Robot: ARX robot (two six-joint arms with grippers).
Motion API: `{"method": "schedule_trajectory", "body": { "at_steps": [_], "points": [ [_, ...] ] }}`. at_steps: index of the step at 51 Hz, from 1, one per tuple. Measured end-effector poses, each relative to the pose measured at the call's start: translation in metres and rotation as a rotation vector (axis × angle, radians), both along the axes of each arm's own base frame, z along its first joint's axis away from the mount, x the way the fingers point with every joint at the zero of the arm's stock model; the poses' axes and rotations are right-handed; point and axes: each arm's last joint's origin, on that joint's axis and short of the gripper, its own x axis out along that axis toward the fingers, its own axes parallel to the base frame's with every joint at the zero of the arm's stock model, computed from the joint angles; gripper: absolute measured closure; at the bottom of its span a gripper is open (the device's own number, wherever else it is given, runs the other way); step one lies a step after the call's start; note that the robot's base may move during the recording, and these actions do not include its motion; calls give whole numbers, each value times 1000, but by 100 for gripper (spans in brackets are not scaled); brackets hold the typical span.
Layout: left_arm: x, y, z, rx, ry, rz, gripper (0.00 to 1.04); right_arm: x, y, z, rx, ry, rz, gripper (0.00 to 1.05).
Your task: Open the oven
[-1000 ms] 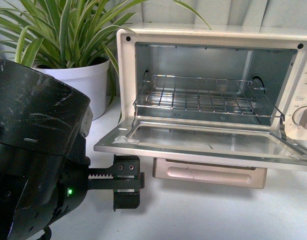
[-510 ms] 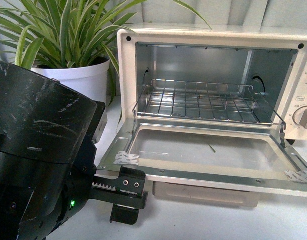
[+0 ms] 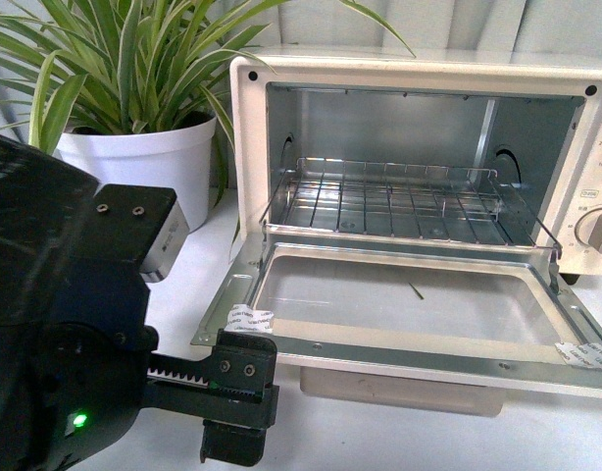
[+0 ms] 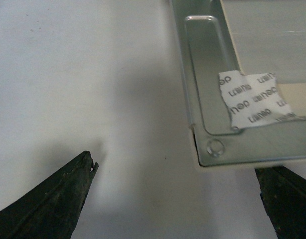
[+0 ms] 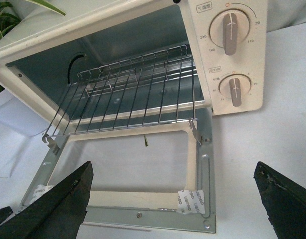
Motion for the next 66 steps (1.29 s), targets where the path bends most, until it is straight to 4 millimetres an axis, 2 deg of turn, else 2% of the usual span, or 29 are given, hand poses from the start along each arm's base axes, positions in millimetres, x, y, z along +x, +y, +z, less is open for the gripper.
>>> {"method": "schedule_trajectory", "body": {
  "at_steps": [12,33,38,48,64,66],
  "points": [
    [-38,15,18,-40,-80,-46,7,-32,-9,-11,-28,-12,51,9],
    [-103,67,36,-76,-240,-8,7,-87,-15,-44,-105,-67,56,9],
    [-115,76,39,-95,-281,15,7,-90,-16,-47,-107,-87,50,9],
    [-133,90,40,-146,-330,77,7,-90,-15,-64,-101,-92,47,9],
    [-135,93,39,-172,-333,96,7,-90,-15,-68,-79,-117,43,9],
    [-135,93,39,-167,-339,102,7,-90,-15,-68,-107,-158,13,12]
  ]
}}
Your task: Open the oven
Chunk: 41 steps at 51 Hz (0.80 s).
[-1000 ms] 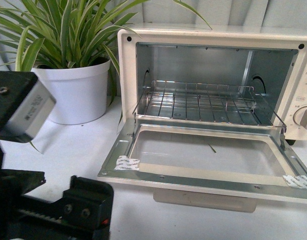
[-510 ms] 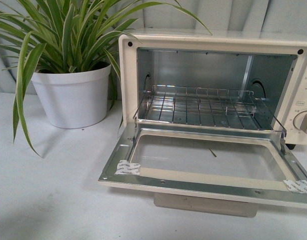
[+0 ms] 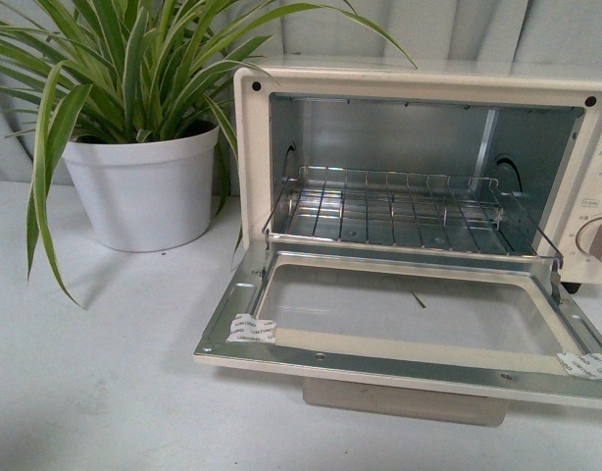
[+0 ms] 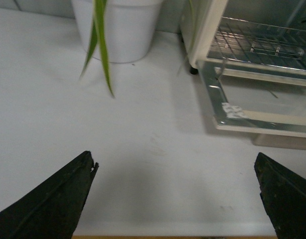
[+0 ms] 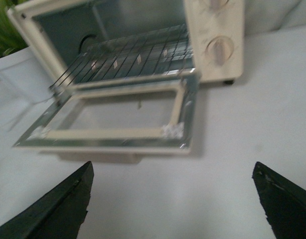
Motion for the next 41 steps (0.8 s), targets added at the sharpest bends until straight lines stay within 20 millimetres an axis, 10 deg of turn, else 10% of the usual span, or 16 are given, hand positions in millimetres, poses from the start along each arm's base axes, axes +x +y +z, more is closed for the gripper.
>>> {"method": "schedule_trajectory", "body": {
  "at_steps": [21,41],
  "points": [
    [-13,29,-18,75,-202,134,101,0,-16,-5,-226,-160,-161,104],
    [-13,43,-18,84,-208,146,101,0,-16,-5,-225,-160,-161,104]
  ]
}}
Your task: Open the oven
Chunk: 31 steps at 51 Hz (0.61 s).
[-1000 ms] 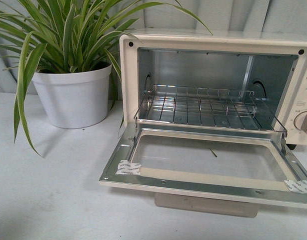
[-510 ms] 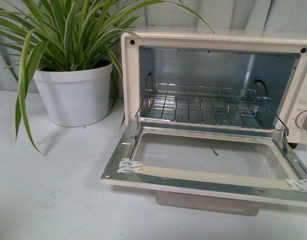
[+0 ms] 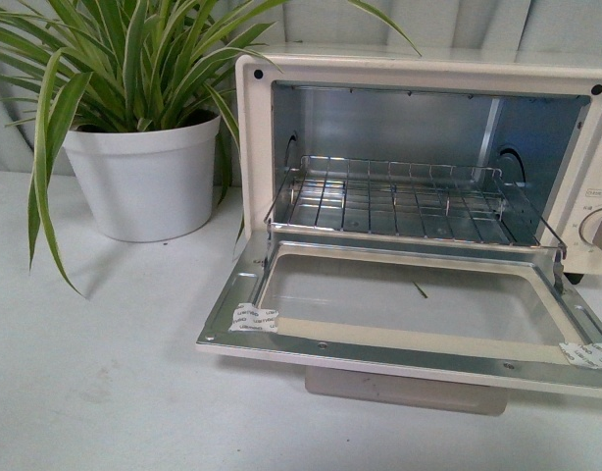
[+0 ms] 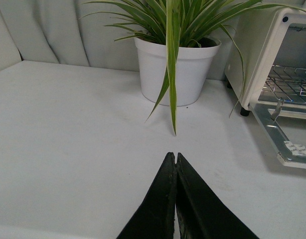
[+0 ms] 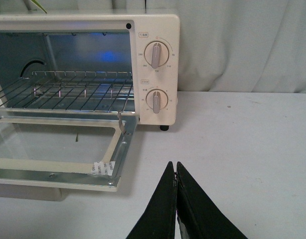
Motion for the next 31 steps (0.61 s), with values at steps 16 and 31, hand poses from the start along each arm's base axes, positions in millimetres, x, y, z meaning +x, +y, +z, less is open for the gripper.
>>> {"method": "schedule_trajectory", "body": {
  "at_steps": [16,31],
  "points": [
    [0,0,0,0,0,1,101,0,0,0,0,0,0,104],
    [0,0,0,0,0,1,53,0,0,0,-1,0,0,62]
  ]
}}
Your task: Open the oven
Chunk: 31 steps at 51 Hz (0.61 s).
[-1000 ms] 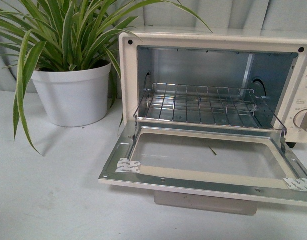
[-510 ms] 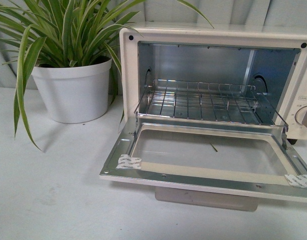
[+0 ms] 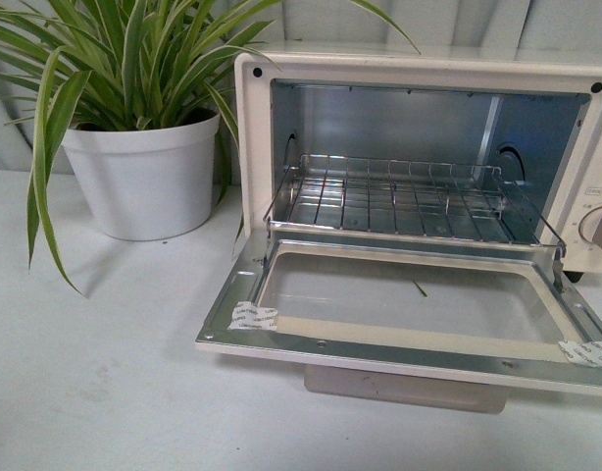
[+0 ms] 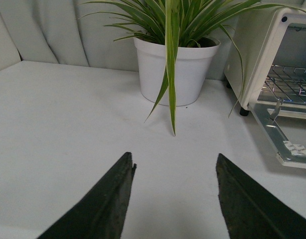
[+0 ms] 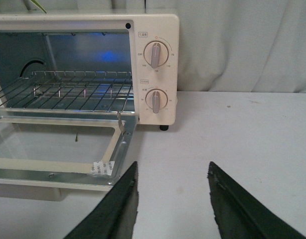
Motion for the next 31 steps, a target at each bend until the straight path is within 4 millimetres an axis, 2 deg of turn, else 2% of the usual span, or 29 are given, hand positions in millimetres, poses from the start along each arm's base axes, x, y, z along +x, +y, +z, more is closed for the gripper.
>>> {"method": "schedule_trajectory", "body": {
  "at_steps": [5,10,12,13,31],
  "points": [
    [0,0,0,0,0,0,37,0,0,0,0,0,0,46],
    [0,0,0,0,0,0,12,0,0,0,0,0,0,23],
    [0,0,0,0,0,0,5,0,0,0,0,0,0,12],
    [0,0,0,1,0,0,6,0,0,0,0,0,0,9],
    [0,0,0,0,0,0,6,0,0,0,0,0,0,9]
  ]
}}
